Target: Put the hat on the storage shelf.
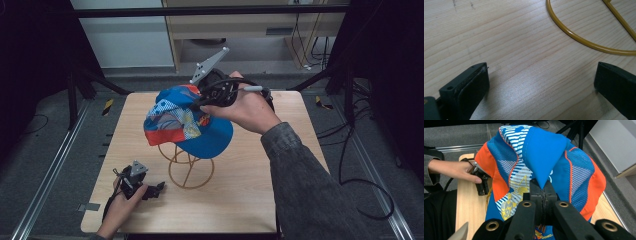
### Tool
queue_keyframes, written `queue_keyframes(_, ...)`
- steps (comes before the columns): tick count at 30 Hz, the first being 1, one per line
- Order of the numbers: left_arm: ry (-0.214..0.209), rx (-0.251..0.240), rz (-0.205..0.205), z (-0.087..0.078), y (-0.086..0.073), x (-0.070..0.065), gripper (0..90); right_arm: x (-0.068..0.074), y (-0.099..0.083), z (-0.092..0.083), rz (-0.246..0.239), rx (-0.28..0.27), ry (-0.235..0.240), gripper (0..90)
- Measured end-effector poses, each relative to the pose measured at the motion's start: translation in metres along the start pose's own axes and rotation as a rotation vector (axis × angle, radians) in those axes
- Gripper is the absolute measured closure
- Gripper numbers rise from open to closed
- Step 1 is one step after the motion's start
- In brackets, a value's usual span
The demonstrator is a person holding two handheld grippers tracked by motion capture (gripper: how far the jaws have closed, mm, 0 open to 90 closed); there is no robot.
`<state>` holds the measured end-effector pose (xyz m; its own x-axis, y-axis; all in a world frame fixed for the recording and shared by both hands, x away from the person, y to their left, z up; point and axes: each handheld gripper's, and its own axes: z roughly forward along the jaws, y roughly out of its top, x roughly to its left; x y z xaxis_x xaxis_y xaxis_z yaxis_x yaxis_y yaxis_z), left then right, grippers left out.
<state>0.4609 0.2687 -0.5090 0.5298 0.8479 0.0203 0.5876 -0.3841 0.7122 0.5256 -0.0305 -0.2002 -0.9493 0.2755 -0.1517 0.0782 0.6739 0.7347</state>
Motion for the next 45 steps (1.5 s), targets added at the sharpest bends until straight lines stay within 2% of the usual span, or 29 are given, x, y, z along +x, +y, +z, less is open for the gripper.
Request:
queue_keyframes(13, 0.0, 0.0, 0.0, 0.0, 0.0, 0.0, 0.0, 0.005, 0.005, 0.02, -0.008, 0.034, 0.023, 89.9)
queue_keyframes(25, 0.0, 0.0, -0.001, 0.0, 0.0, 0.0, 0.0, 0.009, 0.003, 0.036, -0.013, 0.05, 0.035, 89.8)
queue_keyframes(45, -0.001, 0.001, 0.0, 0.0, 0.0, 0.0, 0.0, 0.013, 0.0, 0.048, -0.026, 0.08, 0.035, 89.6)
